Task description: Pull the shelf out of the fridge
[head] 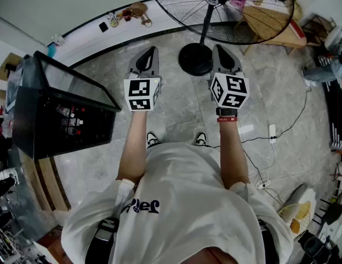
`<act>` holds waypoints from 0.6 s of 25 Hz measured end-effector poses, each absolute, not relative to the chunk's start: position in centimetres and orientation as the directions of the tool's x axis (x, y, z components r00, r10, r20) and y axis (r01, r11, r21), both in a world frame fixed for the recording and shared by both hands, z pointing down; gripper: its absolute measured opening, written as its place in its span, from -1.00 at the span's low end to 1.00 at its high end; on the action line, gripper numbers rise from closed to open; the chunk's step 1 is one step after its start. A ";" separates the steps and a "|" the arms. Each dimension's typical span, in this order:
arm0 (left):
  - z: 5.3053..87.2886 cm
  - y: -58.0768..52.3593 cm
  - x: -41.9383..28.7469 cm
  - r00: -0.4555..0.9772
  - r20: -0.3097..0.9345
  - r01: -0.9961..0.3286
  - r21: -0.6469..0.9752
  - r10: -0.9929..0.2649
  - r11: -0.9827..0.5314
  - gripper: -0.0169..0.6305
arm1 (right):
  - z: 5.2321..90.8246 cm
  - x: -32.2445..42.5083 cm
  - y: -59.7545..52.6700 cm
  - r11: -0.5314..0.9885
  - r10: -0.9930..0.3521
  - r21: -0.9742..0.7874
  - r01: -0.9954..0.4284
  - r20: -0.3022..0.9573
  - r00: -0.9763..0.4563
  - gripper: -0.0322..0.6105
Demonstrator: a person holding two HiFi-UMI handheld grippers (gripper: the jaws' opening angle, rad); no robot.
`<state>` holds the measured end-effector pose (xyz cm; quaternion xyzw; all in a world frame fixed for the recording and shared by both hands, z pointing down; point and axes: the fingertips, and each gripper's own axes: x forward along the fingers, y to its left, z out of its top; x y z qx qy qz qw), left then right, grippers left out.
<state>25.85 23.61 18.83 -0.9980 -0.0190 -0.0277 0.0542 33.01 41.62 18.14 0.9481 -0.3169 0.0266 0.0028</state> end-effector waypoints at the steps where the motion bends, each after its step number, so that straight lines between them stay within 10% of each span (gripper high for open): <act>1: 18.9 23.2 25.6 0.998 0.058 0.027 -0.106 0.020 -0.994 -0.89 | 18.3 33.0 41.0 -0.788 -0.615 -0.011 -0.616 0.055 0.786 -0.86; 15: 20.8 10.7 12.8 0.903 0.079 -0.417 -0.072 -0.422 -0.906 -0.90 | 20.7 26.3 22.1 -0.393 -0.916 -0.012 -0.920 0.099 0.390 -0.86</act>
